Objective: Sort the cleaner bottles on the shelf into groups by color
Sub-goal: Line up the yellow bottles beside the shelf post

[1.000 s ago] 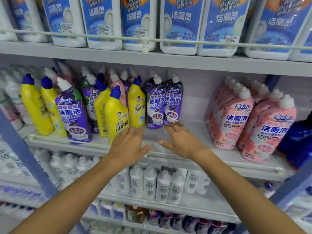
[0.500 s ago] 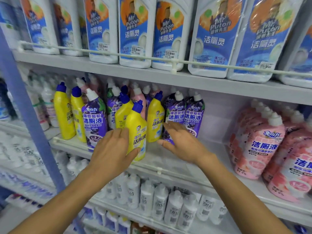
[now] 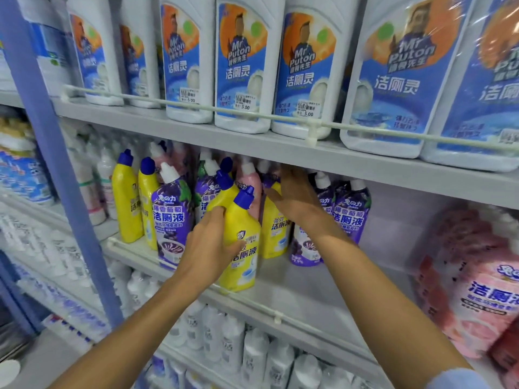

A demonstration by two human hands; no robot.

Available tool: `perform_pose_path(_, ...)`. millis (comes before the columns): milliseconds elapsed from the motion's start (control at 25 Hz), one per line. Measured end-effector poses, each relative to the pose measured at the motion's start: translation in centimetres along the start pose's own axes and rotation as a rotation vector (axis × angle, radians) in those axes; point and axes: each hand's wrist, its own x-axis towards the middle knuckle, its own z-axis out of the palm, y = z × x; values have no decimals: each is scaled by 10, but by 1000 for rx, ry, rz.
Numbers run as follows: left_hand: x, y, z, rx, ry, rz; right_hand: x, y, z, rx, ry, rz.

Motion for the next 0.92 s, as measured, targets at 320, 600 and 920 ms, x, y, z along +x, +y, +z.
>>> perform_pose_path(320,13,-25,3,-203,-112,-46,9,11,11,131,8,84)
perform_pose_path(600,19,-43,-16,-178,-105,7,-12,4,-18,49,0,-13)
perform_pose_path(920,18,-81,-43,-238,-96,32,-44,-28,-40,112,-9,66)
